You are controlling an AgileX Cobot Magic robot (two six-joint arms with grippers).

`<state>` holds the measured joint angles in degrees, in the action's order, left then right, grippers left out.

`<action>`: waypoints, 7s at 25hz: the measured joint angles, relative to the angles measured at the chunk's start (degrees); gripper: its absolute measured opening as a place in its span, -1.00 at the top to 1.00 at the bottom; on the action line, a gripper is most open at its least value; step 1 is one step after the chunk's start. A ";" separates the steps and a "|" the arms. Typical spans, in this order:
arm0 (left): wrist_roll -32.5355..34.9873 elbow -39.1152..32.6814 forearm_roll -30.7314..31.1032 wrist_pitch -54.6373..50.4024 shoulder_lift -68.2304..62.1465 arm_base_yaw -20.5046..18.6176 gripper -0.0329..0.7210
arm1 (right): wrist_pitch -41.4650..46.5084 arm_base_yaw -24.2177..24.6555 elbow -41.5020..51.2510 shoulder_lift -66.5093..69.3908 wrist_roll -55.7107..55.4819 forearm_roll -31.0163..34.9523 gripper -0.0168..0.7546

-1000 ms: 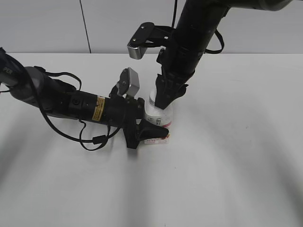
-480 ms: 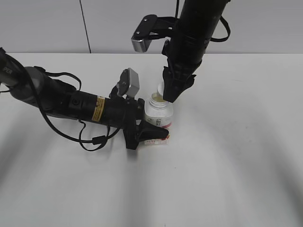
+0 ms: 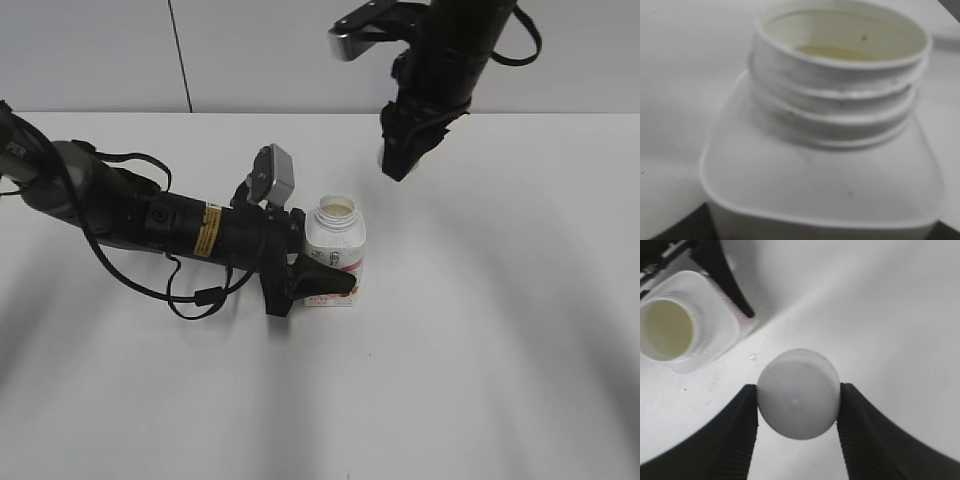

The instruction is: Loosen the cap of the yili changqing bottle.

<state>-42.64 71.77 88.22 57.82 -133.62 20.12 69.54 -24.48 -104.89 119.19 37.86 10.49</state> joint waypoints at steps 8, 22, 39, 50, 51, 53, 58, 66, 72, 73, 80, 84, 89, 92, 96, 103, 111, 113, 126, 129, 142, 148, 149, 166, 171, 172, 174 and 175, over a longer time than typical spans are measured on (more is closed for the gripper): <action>0.00 0.00 0.00 0.00 0.00 0.00 -0.12 | -0.07 12.12 0.52 0.00 -14.32 1.99 -0.05; 0.00 0.00 0.06 0.00 0.00 0.00 -0.12 | -18.08 19.31 20.66 0.00 -17.50 7.13 -0.05; 0.00 0.00 0.06 0.00 0.00 0.00 -0.12 | -26.62 19.31 29.29 0.06 -17.55 7.68 -0.05; 0.00 0.00 0.06 0.00 0.00 0.00 -0.12 | -27.35 19.31 29.29 0.06 -17.58 7.12 -0.05; 0.00 0.00 0.06 0.00 0.00 0.00 -0.12 | -27.35 19.31 29.29 0.06 -17.58 7.12 -0.05; 0.00 0.00 0.06 0.00 0.00 0.00 -0.12 | -27.41 19.31 29.29 0.06 -17.64 7.12 -0.05; 0.00 0.00 0.06 0.07 0.00 0.00 -0.12 | -27.41 19.31 29.29 0.06 -18.03 7.12 -0.18; 0.00 0.00 0.37 0.43 0.00 0.00 -0.12 | -27.41 19.31 29.29 0.06 -18.98 7.12 -0.31; -0.04 0.00 0.37 0.43 0.00 0.00 -0.12 | -26.33 19.31 28.56 0.06 -19.03 7.18 -0.31; -0.16 0.00 0.29 0.43 0.00 0.00 -0.12 | -26.09 19.31 28.43 0.06 -19.03 7.18 -0.31; -0.53 0.00 -0.66 0.43 -0.07 0.00 -0.25 | -25.82 19.31 28.15 0.06 -19.03 7.18 -0.32; -1.36 0.00 -1.10 0.73 -0.17 0.00 -0.36 | -25.82 19.31 28.15 0.06 -19.10 7.30 -0.32; -1.72 0.00 -2.92 0.79 -0.17 0.00 -0.59 | -25.82 19.31 28.15 0.06 -19.10 7.30 -0.32; -1.79 0.00 -3.25 0.83 -0.17 0.00 -0.62 | -25.82 19.31 28.15 0.06 -19.10 7.30 -0.32; -2.32 0.00 -2.71 0.83 0.03 0.00 -0.63 | -25.77 19.31 28.15 0.06 -19.10 7.30 -0.32; -5.10 0.00 0.51 1.77 3.96 0.00 -0.63 | -25.00 19.31 28.08 0.06 -19.10 7.30 -0.32; -7.82 0.00 1.32 2.43 7.21 0.00 -0.63 | -18.26 19.31 23.72 0.06 -19.69 7.30 -0.32; -9.40 0.00 1.59 2.65 8.46 0.00 -0.63 | -16.29 19.31 22.20 0.06 -19.91 7.34 -0.32; -27.94 0.00 4.95 2.34 20.10 -1.25 -0.49 | -8.20 19.31 19.09 0.00 -20.87 9.38 -0.32; -33.92 0.00 5.80 -5.78 22.73 -3.33 -0.49 | -6.16 19.31 18.32 -0.33 -20.96 10.96 -0.32; -47.97 -0.05 16.30 -49.10 27.64 -10.85 -0.49 | -1.12 19.31 12.78 -3.52 -20.98 12.49 -0.32; -45.66 -0.32 16.30 -62.41 27.64 -10.85 -0.49 | -0.25 19.31 12.56 -3.52 -20.98 12.24 -0.32; -44.32 -0.59 16.37 -65.34 27.64 -10.85 -0.49 | -0.18 19.31 12.56 -3.52 -21.03 12.24 -0.32; 16.37 4.03 -66.94 -88.06 27.94 -10.32 -0.49 | 0.14 19.31 7.63 -3.52 -21.50 12.02 -0.32; 31.49 10.24 -82.82 -102.09 28.53 -10.22 -0.45 | 0.18 19.31 3.28 -3.52 -28.10 8.97 -0.32; 32.62 11.30 -83.71 -104.76 28.60 -10.22 -0.44 | 0.18 19.31 2.72 -3.59 -30.09 7.53 -0.32; 33.51 12.60 -84.32 -108.32 28.72 -10.22 -0.41 | 0.18 19.31 2.39 -4.03 -33.21 3.53 -0.32; 33.76 12.76 -84.32 -108.92 28.78 -10.22 -0.39 | 0.18 19.31 2.35 -4.47 -34.30 2.01 -0.32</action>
<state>-8.87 84.53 3.90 -51.10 -104.84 9.90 69.72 -5.17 -102.54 114.72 3.56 12.51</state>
